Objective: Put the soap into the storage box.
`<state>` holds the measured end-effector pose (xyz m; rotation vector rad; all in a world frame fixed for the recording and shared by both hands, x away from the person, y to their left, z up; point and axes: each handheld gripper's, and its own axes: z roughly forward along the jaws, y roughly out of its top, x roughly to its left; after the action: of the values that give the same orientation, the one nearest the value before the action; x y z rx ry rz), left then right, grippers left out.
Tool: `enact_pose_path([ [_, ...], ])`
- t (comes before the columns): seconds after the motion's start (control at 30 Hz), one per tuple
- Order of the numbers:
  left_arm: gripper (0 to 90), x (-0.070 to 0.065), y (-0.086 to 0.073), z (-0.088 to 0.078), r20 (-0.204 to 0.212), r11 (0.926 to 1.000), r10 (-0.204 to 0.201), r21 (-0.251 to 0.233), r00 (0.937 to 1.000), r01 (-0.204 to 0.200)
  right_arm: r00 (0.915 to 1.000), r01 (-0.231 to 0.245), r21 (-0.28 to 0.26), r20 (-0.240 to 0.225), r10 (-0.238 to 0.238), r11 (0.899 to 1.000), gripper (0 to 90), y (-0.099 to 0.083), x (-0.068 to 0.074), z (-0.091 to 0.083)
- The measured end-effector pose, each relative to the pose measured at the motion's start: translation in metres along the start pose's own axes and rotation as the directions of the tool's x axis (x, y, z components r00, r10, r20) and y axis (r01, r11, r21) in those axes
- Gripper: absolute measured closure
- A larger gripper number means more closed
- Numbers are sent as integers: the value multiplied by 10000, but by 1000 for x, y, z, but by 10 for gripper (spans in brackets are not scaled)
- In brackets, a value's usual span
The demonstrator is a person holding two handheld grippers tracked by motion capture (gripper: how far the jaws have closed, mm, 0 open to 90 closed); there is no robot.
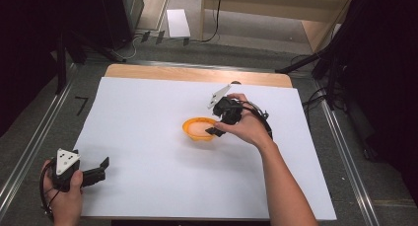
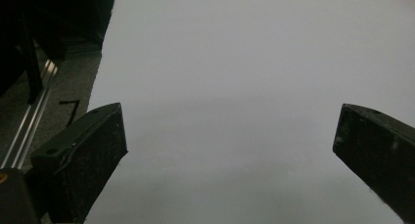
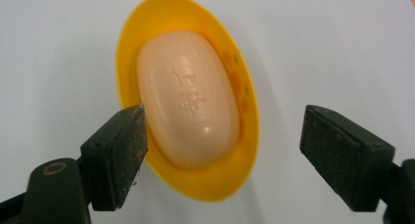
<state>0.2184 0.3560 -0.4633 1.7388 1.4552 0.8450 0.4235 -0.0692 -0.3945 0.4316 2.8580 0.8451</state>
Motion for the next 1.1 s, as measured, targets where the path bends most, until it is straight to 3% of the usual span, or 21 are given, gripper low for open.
enact_pose_path([
  [0.03, 0, 0, 0, 0, 4, 10000, -5, -1, 10000, 5, 9996, -257, -19, 108, 257, 9997, 153, -7, -2, -3],
  [0.27, 0, 0, 0, 0, 13, 10000, -16, -18, 10000, 16, 9959, -879, -141, 190, 881, 9960, 96, -23, -4, -10],
  [0.33, 0, 0, 0, 0, -6, 10000, -21, -14, 10000, 21, 9912, -1256, -126, 398, 1260, 9920, 30, -32, -4, -14],
  [0.47, 0, 0, 0, 0, -7, 10000, -4, 0, 10000, 4, 9855, -1602, -225, 524, 1611, 9868, 0, -40, -5, -17],
  [0.6, 0, 0, 0, 0, -10, 10000, -5, 1, 10000, 5, 9741, -2101, -237, 803, 2113, 9774, 0, -52, -5, -21],
  [0.63, 0, 0, 0, 0, -19, 10000, 3, -2, 10000, -3, 9664, -2387, -433, 880, 2417, 9701, 0, -59, -6, -24],
  [0.67, 0, 0, 0, 0, -19, 10000, 3, -2, 10000, -3, 9664, -2387, -433, 880, 2417, 9701, 0, -59, -6, -24],
  [0.7, 0, 0, 0, 0, -9, 10000, -3, -2, 10000, 3, 9565, -2715, -452, 980, 2747, 9614, 0, -64, -5, -27],
  [0.8, 0, -1, 0, 0, -24, 10000, 24, 13, 10000, -24, 9531, -2795, -567, 1045, 2841, 9585, 1, -70, -4, -29],
  [0.83, 0, -1, 0, 0, -14, 10000, 31, -6, 10000, -31, 9471, -2956, -650, 1107, 3012, 9531, 2, -75, -3, -31],
  [1.03, 0, -1, 0, 0, -17, 10000, 35, -6, 10000, -35, 9387, -3145, -772, 1231, 3221, 9461, 14, -86, 0, -35],
  [1.1, 0, -1, 0, 0, -17, 10000, 29, -15, 10000, -29, 9322, -3274, -949, 1299, 3377, 9401, 14, -93, 2, -39],
])
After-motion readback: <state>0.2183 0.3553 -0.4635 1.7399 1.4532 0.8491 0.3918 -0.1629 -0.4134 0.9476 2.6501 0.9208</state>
